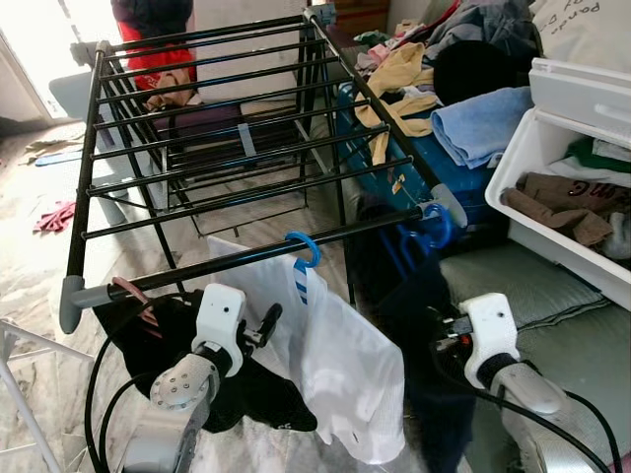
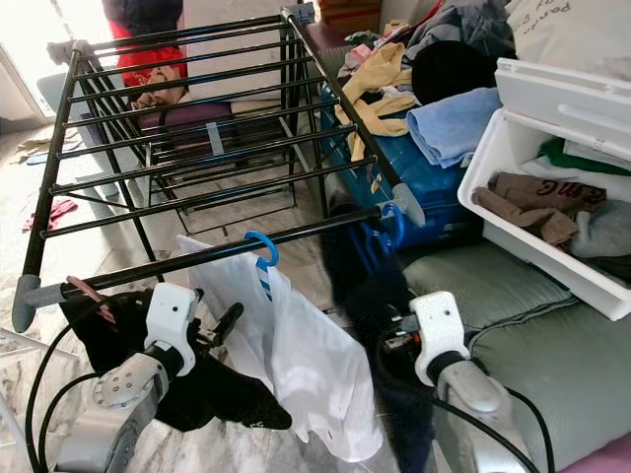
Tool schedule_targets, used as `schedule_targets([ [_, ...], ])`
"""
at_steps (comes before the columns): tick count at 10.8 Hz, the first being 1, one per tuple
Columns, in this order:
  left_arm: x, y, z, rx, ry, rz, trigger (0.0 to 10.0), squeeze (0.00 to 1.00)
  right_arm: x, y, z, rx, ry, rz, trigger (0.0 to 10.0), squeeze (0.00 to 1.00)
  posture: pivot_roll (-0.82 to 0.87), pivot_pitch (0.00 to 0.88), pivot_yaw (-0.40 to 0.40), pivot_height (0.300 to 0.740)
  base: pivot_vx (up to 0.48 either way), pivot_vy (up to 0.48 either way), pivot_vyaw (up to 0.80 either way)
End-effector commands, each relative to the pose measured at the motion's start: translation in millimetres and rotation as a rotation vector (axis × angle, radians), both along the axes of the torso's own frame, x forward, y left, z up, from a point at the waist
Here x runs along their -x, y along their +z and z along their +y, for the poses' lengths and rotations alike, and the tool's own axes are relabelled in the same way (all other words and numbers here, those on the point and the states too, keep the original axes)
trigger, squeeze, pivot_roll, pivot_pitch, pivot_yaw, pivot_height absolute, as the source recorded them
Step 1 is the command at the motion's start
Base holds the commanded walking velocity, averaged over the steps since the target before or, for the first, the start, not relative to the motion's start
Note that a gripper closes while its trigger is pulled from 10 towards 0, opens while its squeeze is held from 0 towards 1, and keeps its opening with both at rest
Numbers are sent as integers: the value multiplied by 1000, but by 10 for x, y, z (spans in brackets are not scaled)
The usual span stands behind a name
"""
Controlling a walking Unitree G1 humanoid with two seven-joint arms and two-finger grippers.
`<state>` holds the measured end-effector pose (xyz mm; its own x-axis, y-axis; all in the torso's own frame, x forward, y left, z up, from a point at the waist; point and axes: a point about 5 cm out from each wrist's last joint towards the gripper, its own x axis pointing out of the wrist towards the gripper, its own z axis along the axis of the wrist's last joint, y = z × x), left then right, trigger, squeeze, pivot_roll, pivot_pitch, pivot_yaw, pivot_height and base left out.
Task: Hang hanger
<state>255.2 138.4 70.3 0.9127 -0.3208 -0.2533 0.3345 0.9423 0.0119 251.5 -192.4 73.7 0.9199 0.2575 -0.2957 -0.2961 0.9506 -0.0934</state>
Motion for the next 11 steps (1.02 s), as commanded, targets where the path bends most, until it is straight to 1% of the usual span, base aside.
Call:
schedule_targets([
  [1, -17, -5, 31, -11, 15, 1, 10000, 0, -5, 32, 73, 4, 21, -8, 10000, 0, -175, 0, 63, 740, 0, 0, 0],
  [5, -14, -20, 11, 1, 8, 7, 10000, 0, -26, 53, 115, 12, 31, 2, 10000, 0, -179, 0, 58, 740, 0, 0, 0],
  [8, -15, -20, 15, 1, 10, 6, 10000, 0, -21, 55, 100, 12, 11, 1, 10000, 0, -178, 0, 60, 740, -296, 0, 0],
  [9, -18, -19, 16, -1, 8, 6, 10000, 0, -21, 52, 110, 11, 12, 2, 10000, 0, -179, 0, 61, 740, 281, 0, 0],
  [11, -33, -19, 18, -1, 4, 7, 10000, 0, -37, 54, 131, 6, 11, -1, 10000, 0, -177, 0, 65, 740, -354, 0, 0],
])
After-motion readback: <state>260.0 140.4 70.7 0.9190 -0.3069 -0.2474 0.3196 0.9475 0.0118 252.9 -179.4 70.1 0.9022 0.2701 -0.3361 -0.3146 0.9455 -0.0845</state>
